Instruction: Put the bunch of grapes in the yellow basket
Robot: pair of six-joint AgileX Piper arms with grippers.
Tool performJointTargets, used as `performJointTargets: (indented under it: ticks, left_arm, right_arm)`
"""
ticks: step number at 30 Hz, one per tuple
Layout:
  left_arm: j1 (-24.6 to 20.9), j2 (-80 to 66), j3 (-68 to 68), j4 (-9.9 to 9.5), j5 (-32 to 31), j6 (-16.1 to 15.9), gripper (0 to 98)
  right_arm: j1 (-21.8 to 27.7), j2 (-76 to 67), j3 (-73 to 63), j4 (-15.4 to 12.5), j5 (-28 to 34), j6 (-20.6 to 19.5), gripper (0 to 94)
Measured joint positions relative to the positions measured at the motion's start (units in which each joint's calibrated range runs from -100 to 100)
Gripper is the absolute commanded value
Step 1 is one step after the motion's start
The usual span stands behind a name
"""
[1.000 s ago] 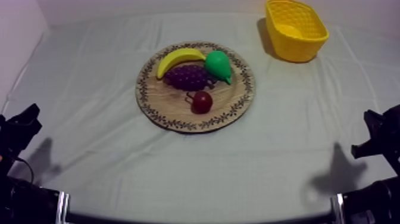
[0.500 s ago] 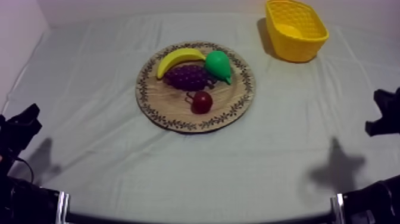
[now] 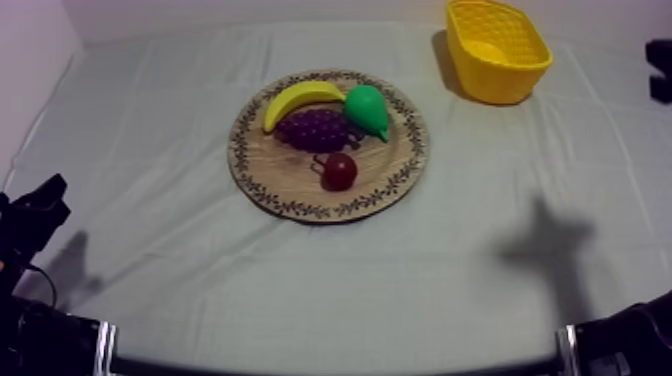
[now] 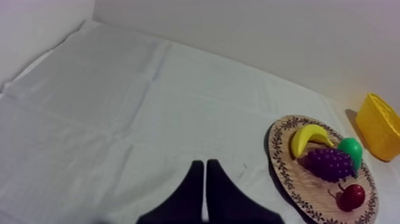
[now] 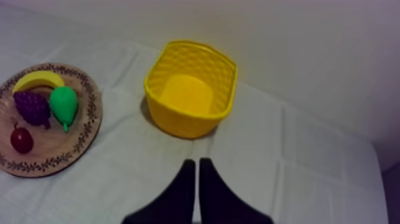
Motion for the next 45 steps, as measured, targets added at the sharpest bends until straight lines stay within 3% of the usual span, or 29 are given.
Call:
performJointTargets:
  ticks: [10, 22, 45]
  left_arm:
    - [0.0, 0.0, 0.0, 0.0, 0.0, 0.0, 0.0]
    - [0.0, 0.0, 0.0, 0.0, 0.0, 0.0, 0.0]
    - [0.0, 0.0, 0.0, 0.0, 0.0, 0.0, 0.0]
  right_arm:
    - [-2.81, 15.34, -17.66, -1.07, 1.81, 1.51, 0.7]
    - [-6.11, 27.04, -29.08, -2.2, 2.23, 1.62, 0.7]
    - [-15.12, 43.28, -50.61, 1.46, 9.38, -0.46, 0.7]
